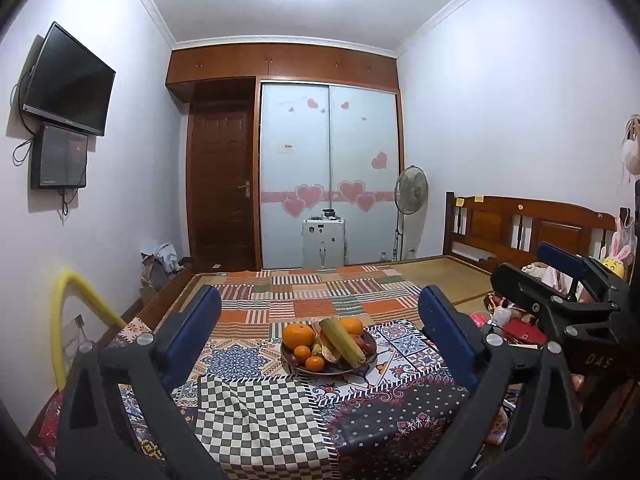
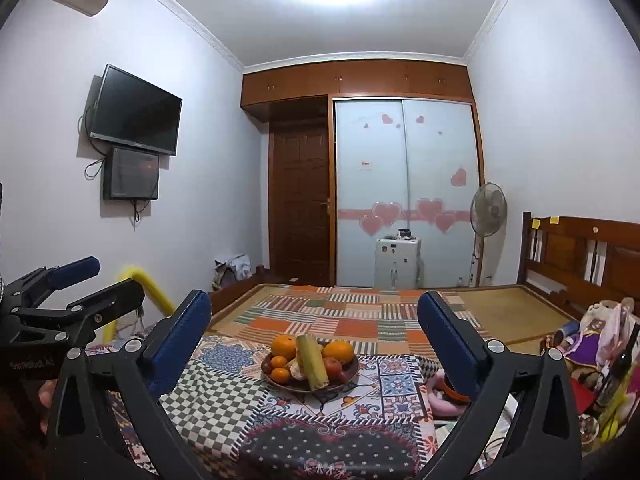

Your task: Organize fruits

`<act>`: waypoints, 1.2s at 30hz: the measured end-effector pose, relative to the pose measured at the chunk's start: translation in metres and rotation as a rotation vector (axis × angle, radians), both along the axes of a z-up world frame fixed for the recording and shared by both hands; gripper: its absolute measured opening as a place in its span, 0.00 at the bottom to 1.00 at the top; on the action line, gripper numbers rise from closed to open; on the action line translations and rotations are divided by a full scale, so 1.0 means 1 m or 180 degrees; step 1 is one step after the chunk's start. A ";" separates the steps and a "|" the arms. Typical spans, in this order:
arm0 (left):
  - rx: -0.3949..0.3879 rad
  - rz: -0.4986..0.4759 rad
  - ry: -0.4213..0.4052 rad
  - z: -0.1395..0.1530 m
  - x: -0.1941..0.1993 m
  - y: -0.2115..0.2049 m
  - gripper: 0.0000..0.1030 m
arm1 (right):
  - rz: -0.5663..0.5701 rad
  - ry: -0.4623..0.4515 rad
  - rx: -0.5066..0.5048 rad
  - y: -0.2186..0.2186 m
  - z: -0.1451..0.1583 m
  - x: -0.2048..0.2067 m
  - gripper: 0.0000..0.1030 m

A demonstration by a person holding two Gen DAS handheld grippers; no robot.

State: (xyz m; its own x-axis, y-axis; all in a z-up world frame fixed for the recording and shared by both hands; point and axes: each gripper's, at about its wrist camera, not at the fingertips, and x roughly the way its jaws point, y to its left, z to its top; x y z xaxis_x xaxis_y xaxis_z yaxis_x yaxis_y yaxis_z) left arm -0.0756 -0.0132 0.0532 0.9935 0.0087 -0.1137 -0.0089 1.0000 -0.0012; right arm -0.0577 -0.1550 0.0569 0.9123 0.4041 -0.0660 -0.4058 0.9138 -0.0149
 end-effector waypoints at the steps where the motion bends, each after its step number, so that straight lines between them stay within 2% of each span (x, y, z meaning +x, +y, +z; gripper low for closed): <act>1: 0.0001 0.0002 -0.0001 0.000 0.000 0.000 0.98 | 0.0000 -0.0002 -0.0001 0.000 0.000 0.001 1.00; 36: -0.0076 -0.0075 0.0056 -0.005 0.007 0.001 1.00 | 0.0010 -0.0025 0.0121 -0.003 0.008 0.000 1.00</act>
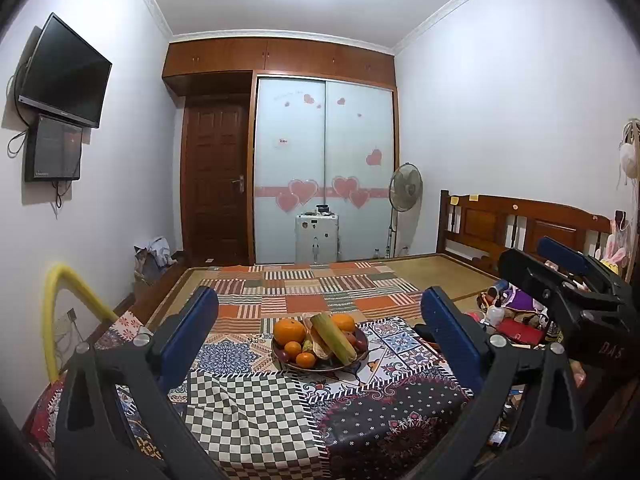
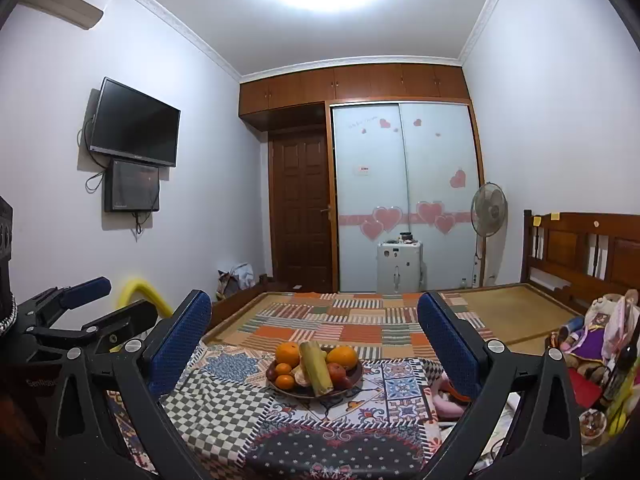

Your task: Organize fruits

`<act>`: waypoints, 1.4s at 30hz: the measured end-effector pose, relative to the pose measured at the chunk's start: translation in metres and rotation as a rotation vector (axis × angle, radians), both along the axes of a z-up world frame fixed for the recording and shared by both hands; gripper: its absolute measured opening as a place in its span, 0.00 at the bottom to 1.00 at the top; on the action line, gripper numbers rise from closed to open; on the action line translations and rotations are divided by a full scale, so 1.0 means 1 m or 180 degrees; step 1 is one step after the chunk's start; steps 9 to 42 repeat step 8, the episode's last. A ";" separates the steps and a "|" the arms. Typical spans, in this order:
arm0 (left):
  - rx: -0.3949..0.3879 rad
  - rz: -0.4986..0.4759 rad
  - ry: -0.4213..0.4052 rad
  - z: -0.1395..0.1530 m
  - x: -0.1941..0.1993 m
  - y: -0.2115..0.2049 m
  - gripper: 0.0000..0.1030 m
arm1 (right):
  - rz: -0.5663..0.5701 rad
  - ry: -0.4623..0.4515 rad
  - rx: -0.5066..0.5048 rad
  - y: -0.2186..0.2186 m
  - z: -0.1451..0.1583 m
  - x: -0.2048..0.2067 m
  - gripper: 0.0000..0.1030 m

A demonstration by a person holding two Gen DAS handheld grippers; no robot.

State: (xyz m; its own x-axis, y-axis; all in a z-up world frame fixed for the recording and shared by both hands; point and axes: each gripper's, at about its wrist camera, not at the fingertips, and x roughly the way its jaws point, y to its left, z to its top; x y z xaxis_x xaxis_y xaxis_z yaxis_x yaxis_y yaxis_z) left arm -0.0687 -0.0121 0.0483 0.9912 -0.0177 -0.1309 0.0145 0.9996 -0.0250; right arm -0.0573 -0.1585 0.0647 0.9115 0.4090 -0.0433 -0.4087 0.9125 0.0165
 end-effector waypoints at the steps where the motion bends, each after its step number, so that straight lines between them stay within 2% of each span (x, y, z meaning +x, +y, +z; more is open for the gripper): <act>1: -0.0005 -0.0007 0.0005 0.000 0.000 0.000 1.00 | 0.0002 0.0002 0.0000 0.000 -0.001 0.000 1.00; 42: -0.0022 -0.0029 0.0018 -0.002 0.001 0.001 1.00 | 0.0001 0.0020 -0.0001 0.000 -0.001 0.003 1.00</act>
